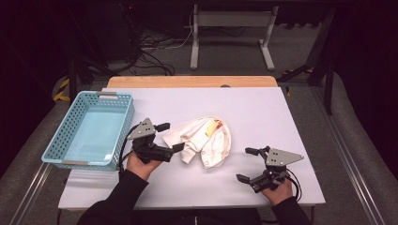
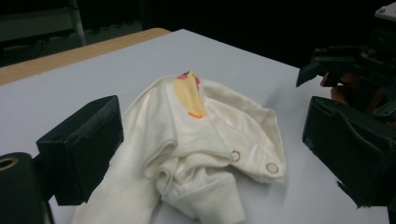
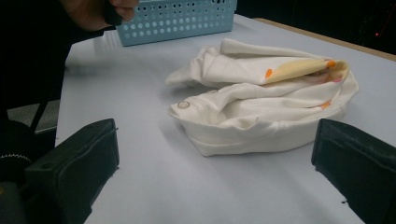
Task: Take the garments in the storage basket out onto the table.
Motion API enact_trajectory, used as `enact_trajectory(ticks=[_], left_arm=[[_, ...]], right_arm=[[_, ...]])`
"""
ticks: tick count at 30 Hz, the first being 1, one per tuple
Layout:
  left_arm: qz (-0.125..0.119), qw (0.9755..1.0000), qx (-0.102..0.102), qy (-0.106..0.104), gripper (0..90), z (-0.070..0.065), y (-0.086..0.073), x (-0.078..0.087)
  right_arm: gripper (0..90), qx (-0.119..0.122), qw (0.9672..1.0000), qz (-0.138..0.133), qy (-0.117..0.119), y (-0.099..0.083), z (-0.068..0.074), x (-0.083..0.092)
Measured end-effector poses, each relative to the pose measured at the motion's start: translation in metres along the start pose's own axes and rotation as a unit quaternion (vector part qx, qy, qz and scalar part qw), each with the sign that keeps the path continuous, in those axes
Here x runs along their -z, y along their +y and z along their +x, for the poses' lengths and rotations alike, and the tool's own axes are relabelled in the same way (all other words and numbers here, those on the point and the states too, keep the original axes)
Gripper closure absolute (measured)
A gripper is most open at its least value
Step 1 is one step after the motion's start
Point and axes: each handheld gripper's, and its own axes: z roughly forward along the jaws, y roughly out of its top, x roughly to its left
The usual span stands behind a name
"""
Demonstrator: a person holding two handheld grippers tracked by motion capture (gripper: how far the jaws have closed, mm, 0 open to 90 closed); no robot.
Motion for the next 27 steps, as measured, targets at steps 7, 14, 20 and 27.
enact_trajectory(ticks=[7, 14, 20, 27], left_arm=[[0.008, 0.9998, 0.015, 0.008, 4.5, 0.003, -0.024, 0.015], [0.023, 0.9996, 0.011, 0.010, 3.6, 0.003, -0.049, 0.024], [0.036, 0.9992, 0.006, 0.017, 3.3, 0.003, -0.069, 0.027], [0.029, 0.9995, 0.001, 0.015, 2.6, 0.003, -0.073, 0.023]], right_arm=[[1.4, 0.000, 1.0000, 0.001, -0.001, 0.000, 0.000, 0.000], [1.4, 0.001, 1.0000, 0.002, -0.001, 0.000, 0.000, -0.001], [1.4, 0.001, 1.0000, 0.002, 0.001, 0.000, 0.000, 0.000], [1.4, 0.000, 1.0000, 0.003, 0.001, 0.000, 0.000, 0.000]])
